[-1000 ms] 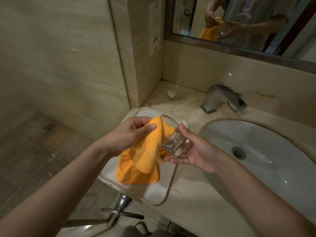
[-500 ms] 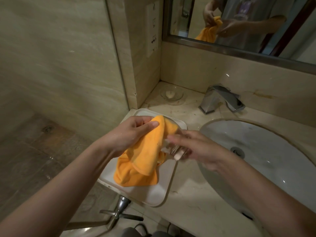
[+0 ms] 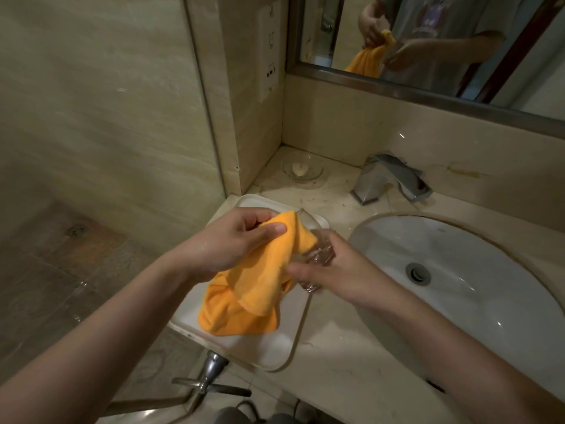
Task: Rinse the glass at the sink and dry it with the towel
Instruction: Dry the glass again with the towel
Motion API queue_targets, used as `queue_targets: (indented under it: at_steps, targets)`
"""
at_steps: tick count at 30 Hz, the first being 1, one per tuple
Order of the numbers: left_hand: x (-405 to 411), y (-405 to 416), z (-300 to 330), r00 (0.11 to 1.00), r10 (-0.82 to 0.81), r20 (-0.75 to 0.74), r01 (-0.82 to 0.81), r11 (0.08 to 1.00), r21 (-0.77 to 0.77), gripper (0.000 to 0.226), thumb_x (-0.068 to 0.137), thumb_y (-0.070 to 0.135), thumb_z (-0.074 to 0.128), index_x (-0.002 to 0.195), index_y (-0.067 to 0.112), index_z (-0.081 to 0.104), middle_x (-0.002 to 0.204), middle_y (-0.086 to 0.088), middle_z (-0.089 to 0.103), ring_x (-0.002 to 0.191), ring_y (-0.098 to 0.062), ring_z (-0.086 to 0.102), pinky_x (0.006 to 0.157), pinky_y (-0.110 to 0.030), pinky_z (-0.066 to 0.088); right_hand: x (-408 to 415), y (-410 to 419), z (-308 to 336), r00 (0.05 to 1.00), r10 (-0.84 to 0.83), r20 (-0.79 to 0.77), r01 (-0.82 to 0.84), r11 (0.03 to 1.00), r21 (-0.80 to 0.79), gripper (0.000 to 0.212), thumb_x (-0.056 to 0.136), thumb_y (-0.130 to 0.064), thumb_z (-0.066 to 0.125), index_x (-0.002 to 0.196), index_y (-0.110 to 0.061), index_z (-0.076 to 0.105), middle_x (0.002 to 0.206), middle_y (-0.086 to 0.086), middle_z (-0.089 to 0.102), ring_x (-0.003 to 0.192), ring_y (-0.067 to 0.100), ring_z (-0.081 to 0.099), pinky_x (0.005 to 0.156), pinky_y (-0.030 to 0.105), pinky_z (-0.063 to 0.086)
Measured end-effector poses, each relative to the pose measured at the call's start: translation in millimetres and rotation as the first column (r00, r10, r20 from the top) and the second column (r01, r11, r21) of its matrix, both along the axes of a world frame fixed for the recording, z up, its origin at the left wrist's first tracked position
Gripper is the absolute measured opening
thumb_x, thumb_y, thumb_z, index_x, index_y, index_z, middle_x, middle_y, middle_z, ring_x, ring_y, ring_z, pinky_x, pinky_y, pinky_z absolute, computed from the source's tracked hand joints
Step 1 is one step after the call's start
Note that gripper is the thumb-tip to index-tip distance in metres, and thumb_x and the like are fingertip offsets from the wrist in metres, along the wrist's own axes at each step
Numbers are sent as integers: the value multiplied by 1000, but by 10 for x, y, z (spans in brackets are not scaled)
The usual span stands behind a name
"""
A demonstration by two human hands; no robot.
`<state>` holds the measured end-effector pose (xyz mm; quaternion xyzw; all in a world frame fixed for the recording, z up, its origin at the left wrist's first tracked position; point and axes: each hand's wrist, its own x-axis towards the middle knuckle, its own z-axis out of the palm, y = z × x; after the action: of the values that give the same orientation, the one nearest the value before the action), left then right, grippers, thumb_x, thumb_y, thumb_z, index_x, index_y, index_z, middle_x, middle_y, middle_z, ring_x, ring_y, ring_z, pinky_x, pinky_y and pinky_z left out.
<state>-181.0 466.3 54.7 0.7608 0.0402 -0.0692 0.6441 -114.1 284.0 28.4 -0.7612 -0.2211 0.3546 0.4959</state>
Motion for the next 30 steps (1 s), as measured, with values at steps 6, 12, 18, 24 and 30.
queue_targets:
  at_steps: [6,12,18,24,30]
  targets:
    - [-5,-18,81,999,-30,36,31,999,-17,27,88,43,51,81,19,62,70,2,57,63,-10,54,56,-20,46,34,28,62,982,67,-179,-46,992,121,56,61,-44,80,107,-22,56,94,0,68,79,11,69,66,27,55]
    - [2,89,189,987,-83,135,80,996,29,29,88,41,45,93,16,58,66,16,55,60,3,51,57,-11,43,-18,49,-44,601,337,-725,138,849,509,67,53,-60,78,92,-5,73,81,14,70,63,21,67,60,29,56]
    - [-22,153,120,976,-113,185,139,981,-136,36,73,60,58,95,32,66,67,19,60,59,6,53,56,-9,43,-91,229,-109,266,660,-702,306,633,711,77,83,-52,58,121,13,42,105,29,56,86,34,63,79,40,53]
    - [-25,63,-102,970,227,90,-167,885,-434,16,80,38,59,87,33,72,60,12,59,54,0,55,52,-15,48,-103,240,-196,379,596,-708,336,624,706,77,81,-53,61,122,10,45,106,26,58,87,32,62,81,39,53]
    - [9,115,-30,863,495,102,-389,780,-491,14,88,28,46,86,23,59,58,14,62,56,0,59,55,-20,52,-115,336,22,842,-56,-536,404,723,560,88,47,-51,84,123,-18,55,107,7,69,94,18,68,73,27,55]
